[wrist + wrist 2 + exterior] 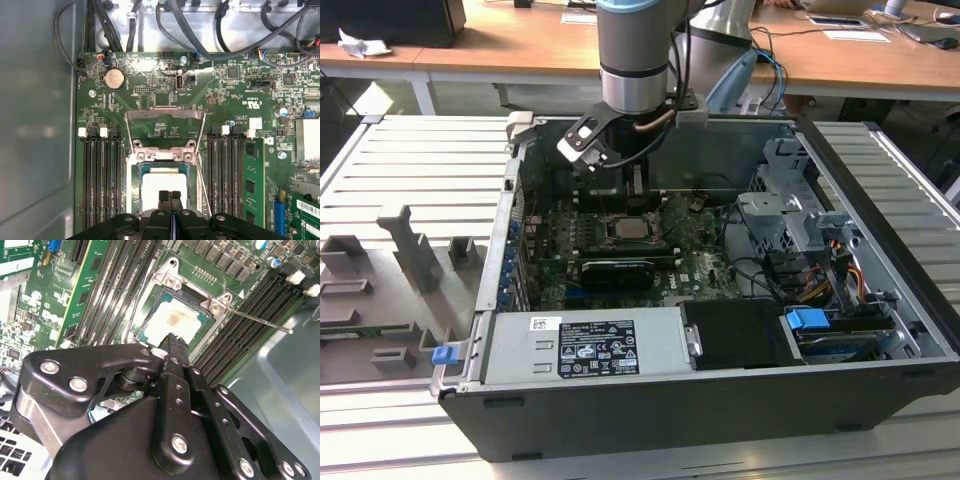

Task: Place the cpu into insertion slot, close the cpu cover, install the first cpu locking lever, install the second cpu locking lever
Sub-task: 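Close the cpu cover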

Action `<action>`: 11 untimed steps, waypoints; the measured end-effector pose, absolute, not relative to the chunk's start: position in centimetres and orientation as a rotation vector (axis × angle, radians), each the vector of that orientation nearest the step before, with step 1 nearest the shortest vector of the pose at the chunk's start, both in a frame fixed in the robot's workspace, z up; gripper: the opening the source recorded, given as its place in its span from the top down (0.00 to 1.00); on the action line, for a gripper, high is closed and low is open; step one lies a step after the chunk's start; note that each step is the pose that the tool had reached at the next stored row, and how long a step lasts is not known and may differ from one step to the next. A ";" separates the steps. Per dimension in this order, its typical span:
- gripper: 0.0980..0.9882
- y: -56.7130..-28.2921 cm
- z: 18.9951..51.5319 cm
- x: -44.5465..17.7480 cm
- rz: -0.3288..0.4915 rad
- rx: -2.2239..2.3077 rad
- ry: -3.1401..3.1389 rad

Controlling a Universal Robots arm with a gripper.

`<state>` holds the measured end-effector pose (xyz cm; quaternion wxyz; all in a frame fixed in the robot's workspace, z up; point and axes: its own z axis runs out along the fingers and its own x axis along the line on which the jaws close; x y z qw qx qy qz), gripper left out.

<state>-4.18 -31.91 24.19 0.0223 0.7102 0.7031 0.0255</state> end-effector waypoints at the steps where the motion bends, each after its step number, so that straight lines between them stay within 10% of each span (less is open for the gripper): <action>1: 0.99 -31.9 24.4 -4.2 0.079 2.200 2.178; 11: 0.99 -31.9 25.9 -3.6 0.080 2.201 2.178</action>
